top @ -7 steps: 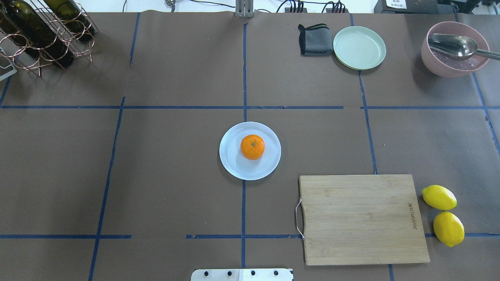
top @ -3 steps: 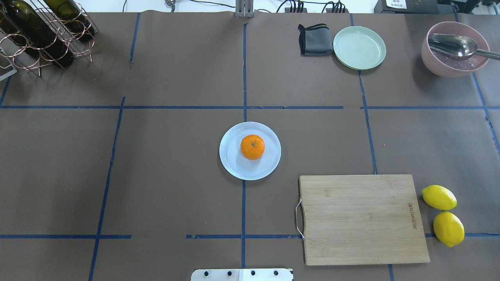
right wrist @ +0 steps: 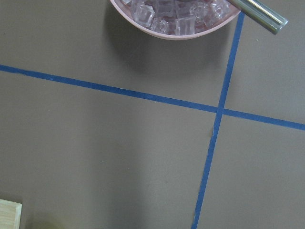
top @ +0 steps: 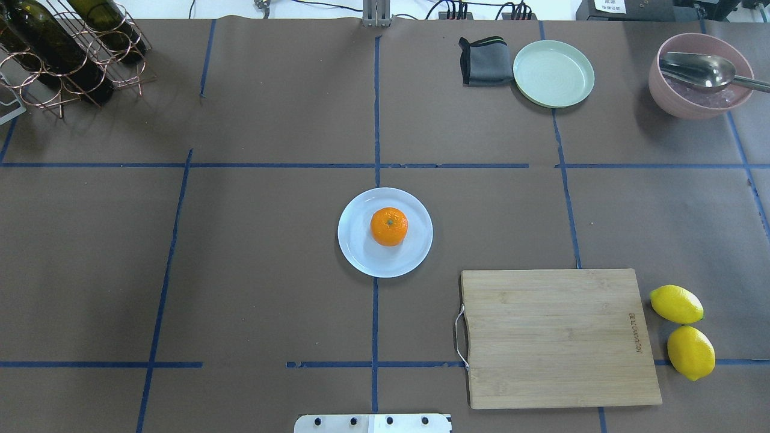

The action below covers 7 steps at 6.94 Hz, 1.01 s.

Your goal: Pick orange to plate

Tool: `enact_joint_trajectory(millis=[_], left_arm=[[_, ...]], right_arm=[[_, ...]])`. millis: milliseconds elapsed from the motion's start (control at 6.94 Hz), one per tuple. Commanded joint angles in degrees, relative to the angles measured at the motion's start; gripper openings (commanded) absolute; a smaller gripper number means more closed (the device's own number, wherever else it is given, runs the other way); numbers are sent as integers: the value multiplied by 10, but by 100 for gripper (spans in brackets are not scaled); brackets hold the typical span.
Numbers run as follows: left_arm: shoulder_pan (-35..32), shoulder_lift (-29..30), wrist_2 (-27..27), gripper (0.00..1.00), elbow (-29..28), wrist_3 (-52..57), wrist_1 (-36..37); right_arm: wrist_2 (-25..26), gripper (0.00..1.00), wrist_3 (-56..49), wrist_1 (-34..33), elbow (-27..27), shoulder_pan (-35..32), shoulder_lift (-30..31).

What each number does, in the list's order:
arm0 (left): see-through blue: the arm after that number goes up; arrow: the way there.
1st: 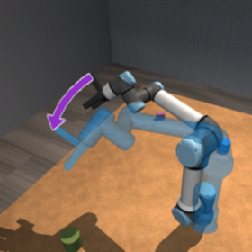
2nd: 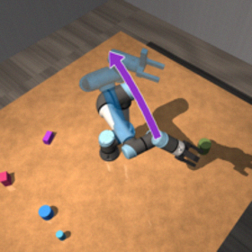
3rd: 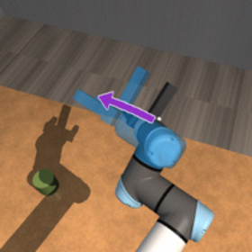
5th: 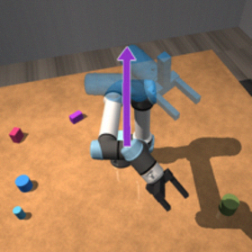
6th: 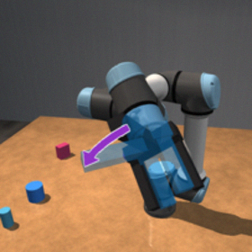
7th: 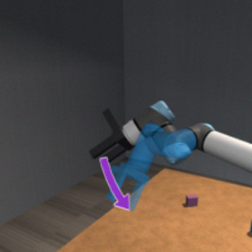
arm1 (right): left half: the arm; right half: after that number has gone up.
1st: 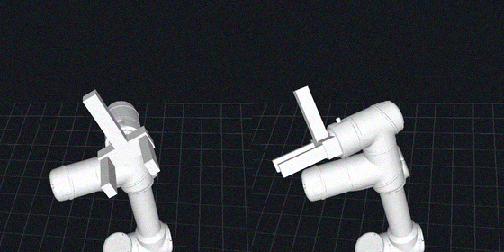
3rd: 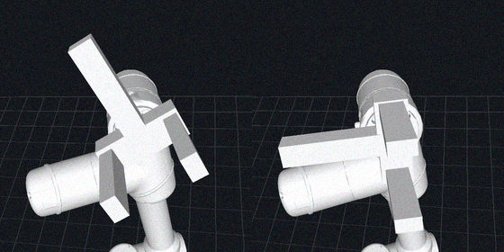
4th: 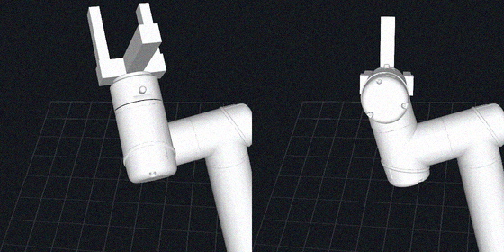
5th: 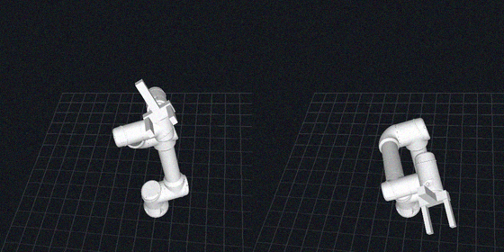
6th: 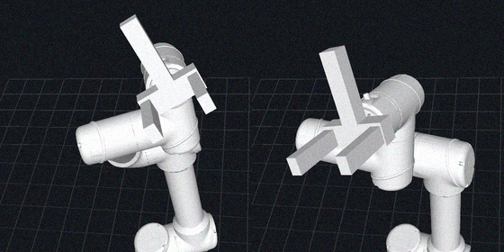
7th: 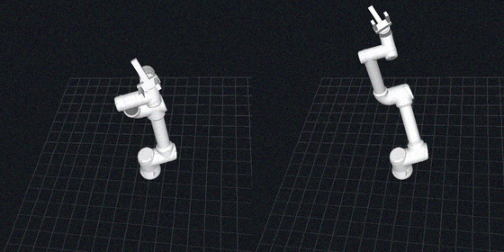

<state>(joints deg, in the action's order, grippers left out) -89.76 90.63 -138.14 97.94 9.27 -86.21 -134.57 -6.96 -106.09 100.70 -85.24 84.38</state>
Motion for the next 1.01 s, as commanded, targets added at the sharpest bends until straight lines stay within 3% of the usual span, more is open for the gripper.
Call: enact_joint_trajectory(millis=[0, 144, 432, 864], left_arm=[[0, 2, 0, 100, 8, 1, -1], [-1, 5, 1, 100, 9, 0, 0], [0, 4, -3, 100, 8, 0, 1], [1, 4, 2, 100, 0, 0, 1]], right_arm=[[-1, 100, 5, -1, 0, 2, -1], [-1, 100, 4, 1, -5, 3, -2], [-1, 100, 5, 80, -51, 7, -2], [-7, 100, 4, 90, -55, 7, 4]])
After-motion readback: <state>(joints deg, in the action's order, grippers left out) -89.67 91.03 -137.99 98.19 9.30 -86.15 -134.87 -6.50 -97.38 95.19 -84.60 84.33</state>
